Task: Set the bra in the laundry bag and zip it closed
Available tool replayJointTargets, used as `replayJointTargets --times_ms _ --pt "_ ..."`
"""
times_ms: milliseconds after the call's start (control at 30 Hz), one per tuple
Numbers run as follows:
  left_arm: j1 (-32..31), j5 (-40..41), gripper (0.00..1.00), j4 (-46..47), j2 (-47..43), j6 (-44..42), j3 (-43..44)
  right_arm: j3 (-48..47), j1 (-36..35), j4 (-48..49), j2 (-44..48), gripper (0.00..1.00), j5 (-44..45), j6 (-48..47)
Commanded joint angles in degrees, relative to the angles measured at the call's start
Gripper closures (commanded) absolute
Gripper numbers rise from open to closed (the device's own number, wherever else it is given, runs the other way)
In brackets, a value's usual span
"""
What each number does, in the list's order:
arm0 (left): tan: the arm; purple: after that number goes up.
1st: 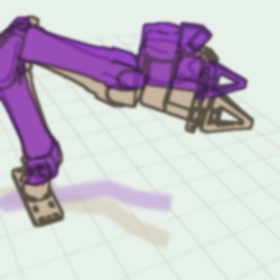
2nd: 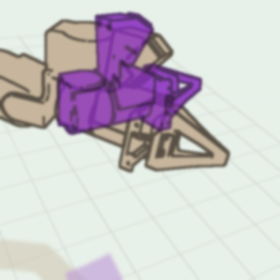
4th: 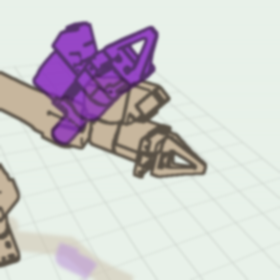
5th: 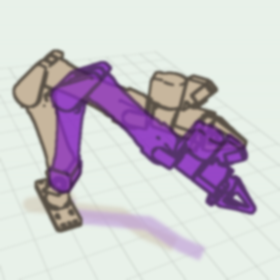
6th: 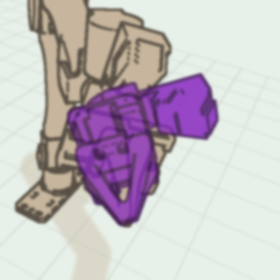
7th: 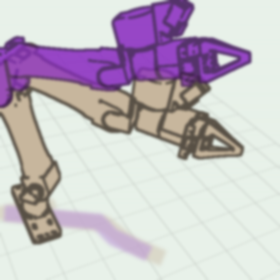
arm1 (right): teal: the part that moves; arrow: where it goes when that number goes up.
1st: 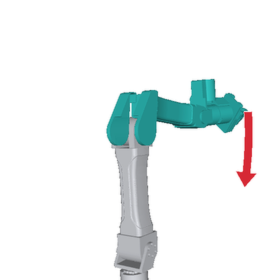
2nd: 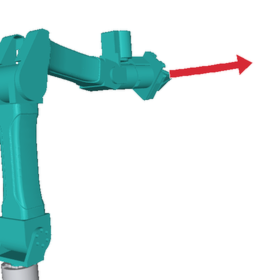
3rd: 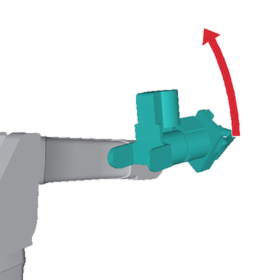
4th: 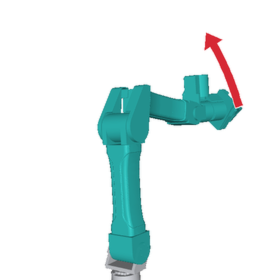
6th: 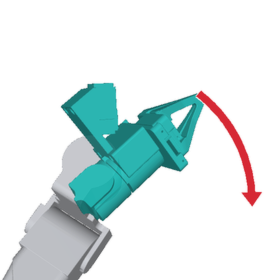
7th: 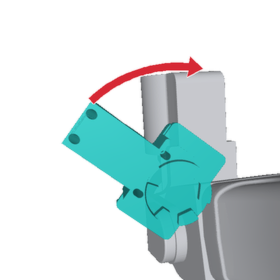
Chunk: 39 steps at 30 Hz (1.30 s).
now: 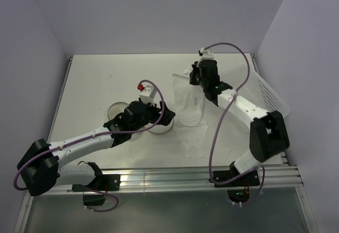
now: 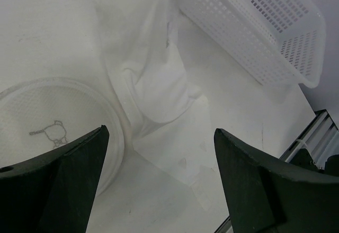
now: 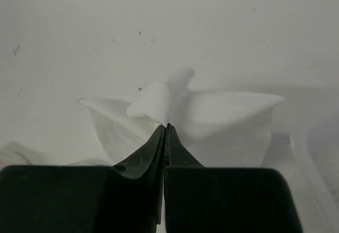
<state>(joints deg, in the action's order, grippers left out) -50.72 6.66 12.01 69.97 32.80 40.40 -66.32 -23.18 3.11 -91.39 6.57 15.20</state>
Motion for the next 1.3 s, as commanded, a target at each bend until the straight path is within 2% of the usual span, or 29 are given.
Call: replayJointTargets --times_ms 0,33,167,367,400,433,500,633,767,900,1000,1067,1100,1133,1167,1267 --pt "-0.17 1.96 0.13 2.58 -1.33 2.79 0.12 9.35 -2.39 7.16 11.40 1.00 3.97 3.16" --pt "-0.17 2.22 0.14 2.32 -1.42 3.41 -0.06 14.16 -3.01 7.69 13.42 1.00 5.28 3.69" --pt "-0.17 2.23 0.14 3.19 -1.68 5.87 -1.81 23.05 -7.05 9.46 22.81 1.00 8.80 5.97" --pt "-0.17 1.87 0.14 4.07 -2.74 7.81 -3.49 33.78 -15.47 8.67 30.56 1.00 18.10 9.39" --pt "-0.17 1.87 0.14 3.99 -3.00 8.24 -3.49 34.68 -16.28 8.14 31.44 1.00 19.09 10.02" --pt "-0.17 1.35 0.18 4.51 -3.00 8.25 -3.49 36.16 -17.41 7.87 33.11 1.00 20.49 10.63" --pt "-1.04 -4.97 0.22 6.96 -2.92 7.72 -4.19 37.23 -17.43 8.75 34.17 1.00 21.12 10.38" --pt "-4.47 -1.04 0.23 6.10 -1.68 10.00 -4.28 35.65 -17.60 4.28 36.10 1.00 21.13 11.51" --pt "-4.48 2.13 0.18 8.12 -3.62 11.68 -6.13 38.98 -20.32 -0.98 37.78 1.00 20.51 16.95" --pt "-4.48 1.96 0.12 5.92 -0.55 11.24 -2.79 43.82 -23.39 -1.71 38.66 1.00 18.40 22.76" --pt "-4.48 2.83 0.08 6.18 0.86 12.29 -2.17 46.28 -25.85 -5.21 39.18 0.96 20.05 28.11" --pt "-4.48 3.36 0.06 7.23 1.21 12.47 -3.05 46.46 -26.04 -8.29 41.64 0.82 21.20 28.92" --pt "-4.48 3.63 0.05 7.24 1.83 12.64 -3.05 45.94 -26.04 -9.78 42.69 0.71 21.29 29.18" --pt "-4.48 3.98 0.04 6.80 2.27 12.64 -2.70 45.67 -26.04 -12.32 45.31 0.45 20.25 29.01" --pt "-4.48 4.15 0.04 6.54 3.32 12.47 -2.44 45.32 -26.04 -13.47 46.56 0.35 19.11 28.49" --pt "-4.48 4.94 0.04 5.92 5.25 12.29 -1.29 42.86 -26.04 -19.62 51.30 0.30 16.12 28.04"
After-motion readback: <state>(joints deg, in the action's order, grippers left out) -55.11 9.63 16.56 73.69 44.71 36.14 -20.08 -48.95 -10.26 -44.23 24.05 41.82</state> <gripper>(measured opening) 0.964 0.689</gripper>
